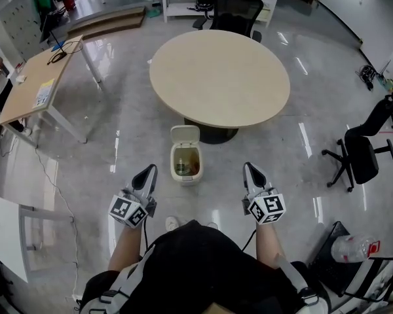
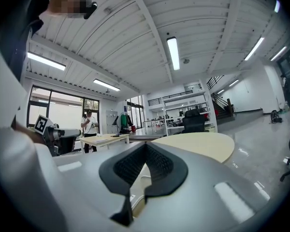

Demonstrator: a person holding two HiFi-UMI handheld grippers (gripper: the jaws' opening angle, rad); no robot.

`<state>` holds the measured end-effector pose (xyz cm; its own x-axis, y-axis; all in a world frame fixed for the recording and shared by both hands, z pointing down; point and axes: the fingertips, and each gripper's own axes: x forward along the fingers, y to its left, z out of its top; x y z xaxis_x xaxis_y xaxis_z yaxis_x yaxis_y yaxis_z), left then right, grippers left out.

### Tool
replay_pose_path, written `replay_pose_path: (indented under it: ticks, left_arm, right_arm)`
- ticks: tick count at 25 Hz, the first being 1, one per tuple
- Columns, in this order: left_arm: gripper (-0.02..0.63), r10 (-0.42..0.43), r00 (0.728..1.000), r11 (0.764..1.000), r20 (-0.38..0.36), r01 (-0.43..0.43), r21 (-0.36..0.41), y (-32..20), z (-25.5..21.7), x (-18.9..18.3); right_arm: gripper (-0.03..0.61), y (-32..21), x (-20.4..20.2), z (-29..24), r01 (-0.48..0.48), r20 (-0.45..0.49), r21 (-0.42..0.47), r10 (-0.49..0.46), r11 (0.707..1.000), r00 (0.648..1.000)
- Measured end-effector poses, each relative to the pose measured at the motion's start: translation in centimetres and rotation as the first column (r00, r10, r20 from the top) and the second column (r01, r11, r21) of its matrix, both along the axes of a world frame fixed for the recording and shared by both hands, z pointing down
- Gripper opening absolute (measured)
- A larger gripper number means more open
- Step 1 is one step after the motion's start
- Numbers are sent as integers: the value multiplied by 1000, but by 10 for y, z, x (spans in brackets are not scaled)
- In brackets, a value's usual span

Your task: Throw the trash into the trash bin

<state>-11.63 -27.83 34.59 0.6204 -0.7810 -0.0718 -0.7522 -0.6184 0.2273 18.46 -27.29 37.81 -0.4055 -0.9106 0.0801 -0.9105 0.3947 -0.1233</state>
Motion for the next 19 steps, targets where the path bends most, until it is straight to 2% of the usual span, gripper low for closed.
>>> replay_pose_path:
  ticks: [7,13,19]
  left_arm:
    - [0,-28,1000,999,10,28,-21,-3,8,-14]
    - [0,-30,999,999,13,30,-26,-8,15,-25]
    - [0,-134,991,990,27,135,-49,-9,21,-46]
  right_arm:
    - [5,-10,-27,-1,59,-15,5,-59,998,998]
    - [5,-16,-16,12,18,-21,-29,-19,999,1000]
    - [5,-17,-20,19,13,-29,-62,-15,998,999]
